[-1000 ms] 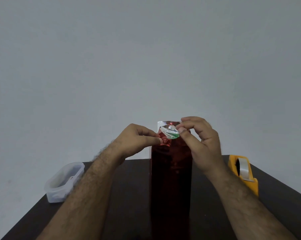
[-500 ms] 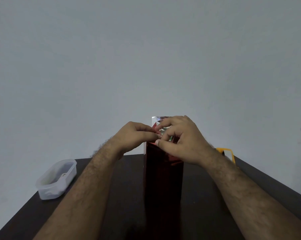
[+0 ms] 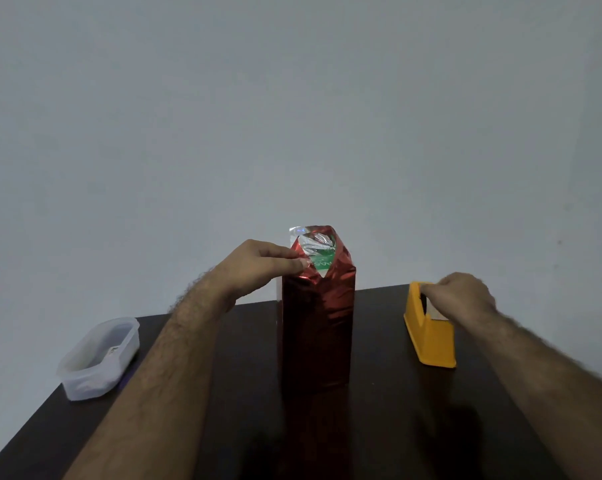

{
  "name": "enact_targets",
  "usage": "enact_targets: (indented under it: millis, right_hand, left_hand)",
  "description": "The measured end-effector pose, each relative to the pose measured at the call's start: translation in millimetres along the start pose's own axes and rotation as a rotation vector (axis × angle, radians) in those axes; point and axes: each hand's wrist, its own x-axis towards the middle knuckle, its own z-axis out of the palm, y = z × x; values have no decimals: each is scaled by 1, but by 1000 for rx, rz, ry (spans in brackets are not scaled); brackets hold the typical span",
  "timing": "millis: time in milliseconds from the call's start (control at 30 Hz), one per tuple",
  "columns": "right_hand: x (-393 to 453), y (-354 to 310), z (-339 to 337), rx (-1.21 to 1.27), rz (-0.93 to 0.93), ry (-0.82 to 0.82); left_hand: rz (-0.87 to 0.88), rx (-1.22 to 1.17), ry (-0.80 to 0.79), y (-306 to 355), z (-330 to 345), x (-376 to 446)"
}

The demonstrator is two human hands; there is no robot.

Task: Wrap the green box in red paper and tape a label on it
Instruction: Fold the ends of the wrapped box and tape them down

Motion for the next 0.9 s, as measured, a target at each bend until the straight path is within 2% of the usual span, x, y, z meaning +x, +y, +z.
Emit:
enact_targets:
  millis: [67,167,233,333,567,767,900]
  right_hand:
    - [5,14,-9,-70,165,-47]
    - [7,28,-19,107,342,-182]
    - [6,30,-20,200,414,-292]
    - [8,26,-18,248,461,-347]
    - [11,19,-6,364,517,-419]
    - [12,11,-1,425,530,-351]
    - [0,-1,1,606,604,-301]
  left_hand:
    - [7,-10,12,1,2,1]
    - [5,-29,31,1,4,2]
    - [-8,-34,37,-1,3,3]
    - [-21,-40,38,-4,1,4]
    - [-39,-47,35,-1,3,2]
    - [-63,-30,47,-2,2,2]
    - [-81,-17,48,-2,2,2]
